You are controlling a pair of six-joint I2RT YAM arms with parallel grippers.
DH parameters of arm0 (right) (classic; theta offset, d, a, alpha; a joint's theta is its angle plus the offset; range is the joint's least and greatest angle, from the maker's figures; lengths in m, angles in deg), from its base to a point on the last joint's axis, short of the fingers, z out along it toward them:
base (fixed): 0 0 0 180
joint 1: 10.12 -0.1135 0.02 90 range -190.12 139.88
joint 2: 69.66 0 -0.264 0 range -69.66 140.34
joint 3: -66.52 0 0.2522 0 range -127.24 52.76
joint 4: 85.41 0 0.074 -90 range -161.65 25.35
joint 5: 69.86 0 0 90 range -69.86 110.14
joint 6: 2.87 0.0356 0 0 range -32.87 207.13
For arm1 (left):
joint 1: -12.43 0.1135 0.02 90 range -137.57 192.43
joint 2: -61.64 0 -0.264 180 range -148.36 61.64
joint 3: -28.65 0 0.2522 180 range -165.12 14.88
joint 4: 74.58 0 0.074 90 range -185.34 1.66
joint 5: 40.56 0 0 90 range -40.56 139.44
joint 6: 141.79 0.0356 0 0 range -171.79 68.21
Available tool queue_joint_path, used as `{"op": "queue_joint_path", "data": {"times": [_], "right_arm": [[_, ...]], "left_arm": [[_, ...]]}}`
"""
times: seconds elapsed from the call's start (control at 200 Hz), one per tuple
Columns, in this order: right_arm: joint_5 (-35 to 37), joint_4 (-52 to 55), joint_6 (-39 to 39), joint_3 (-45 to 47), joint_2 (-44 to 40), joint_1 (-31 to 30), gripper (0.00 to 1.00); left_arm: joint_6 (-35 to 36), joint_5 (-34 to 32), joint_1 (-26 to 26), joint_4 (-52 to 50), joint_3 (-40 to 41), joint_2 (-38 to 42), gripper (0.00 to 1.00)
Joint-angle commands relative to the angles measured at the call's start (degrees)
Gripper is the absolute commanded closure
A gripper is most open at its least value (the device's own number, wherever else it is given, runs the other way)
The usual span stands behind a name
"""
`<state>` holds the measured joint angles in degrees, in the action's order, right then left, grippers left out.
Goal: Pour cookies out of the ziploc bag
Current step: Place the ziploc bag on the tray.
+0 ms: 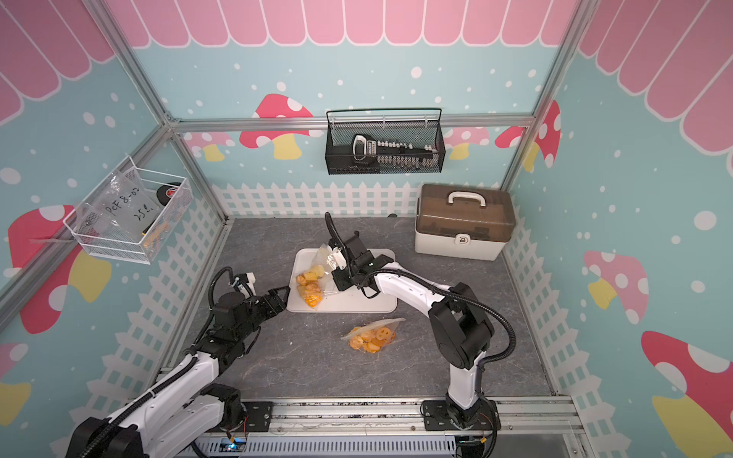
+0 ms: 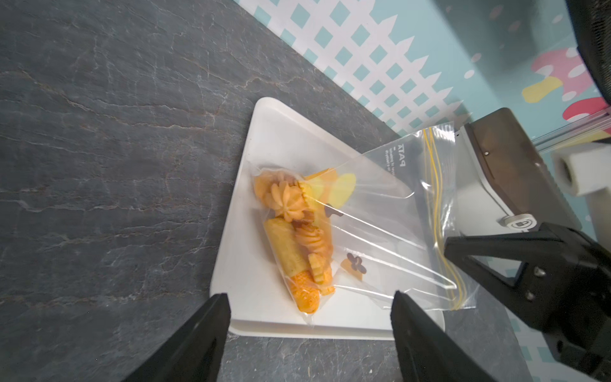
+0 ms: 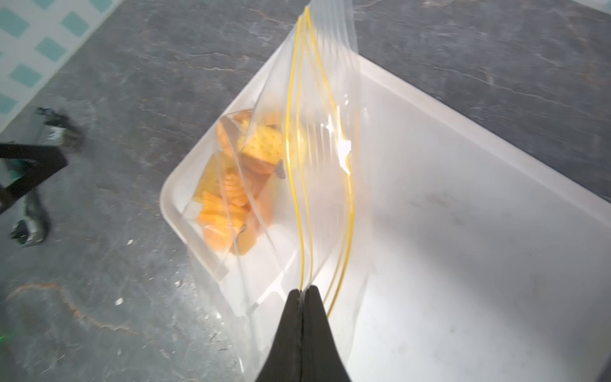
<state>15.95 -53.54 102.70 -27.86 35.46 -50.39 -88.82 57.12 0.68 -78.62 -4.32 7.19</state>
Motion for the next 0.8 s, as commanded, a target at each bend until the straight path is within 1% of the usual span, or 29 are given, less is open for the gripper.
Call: {"op": "queue_joint_path", "data": {"times": [0.0,0.125,0.255,0.375,0.485,0.605,0.796], "right_arm": [[4.72,-3.02,0.25,0.32,-2.99,1.48,1.0],[6.98,-2.1,-0.23,0.79,-2.65,2.8,1.0],[9.68,-2.02,-0.5,2.58,-2.4,3.82,1.0],[9.97,-2.02,-0.54,3.66,-2.04,5.19,1.0],[9.2,-1.98,-0.32,4.02,-1.27,6.06,1.0],[7.99,-2.1,-0.1,4.32,-0.54,6.9,0.9],[6.69,-3.53,0.4,6.13,-1.76,7.33,0.79]], "left_arm": [[2.0,1.62,-0.59,-0.19,-3.46,-2.79,0.21],[2.63,1.84,-2.31,-0.83,-6.16,-6.09,0.21],[3.0,1.63,-5.17,-0.68,-9.11,-10.72,0.21],[2.41,2.49,-6.87,-0.15,-11.94,-16.27,0.23],[-0.29,4.45,-6.88,3.97,-12.07,-20.5,0.27],[-2.0,4.79,-6.68,5.73,-13.47,-24.62,0.27],[-3.34,4.47,-5.23,7.33,-18.25,-31.8,0.27]]}}
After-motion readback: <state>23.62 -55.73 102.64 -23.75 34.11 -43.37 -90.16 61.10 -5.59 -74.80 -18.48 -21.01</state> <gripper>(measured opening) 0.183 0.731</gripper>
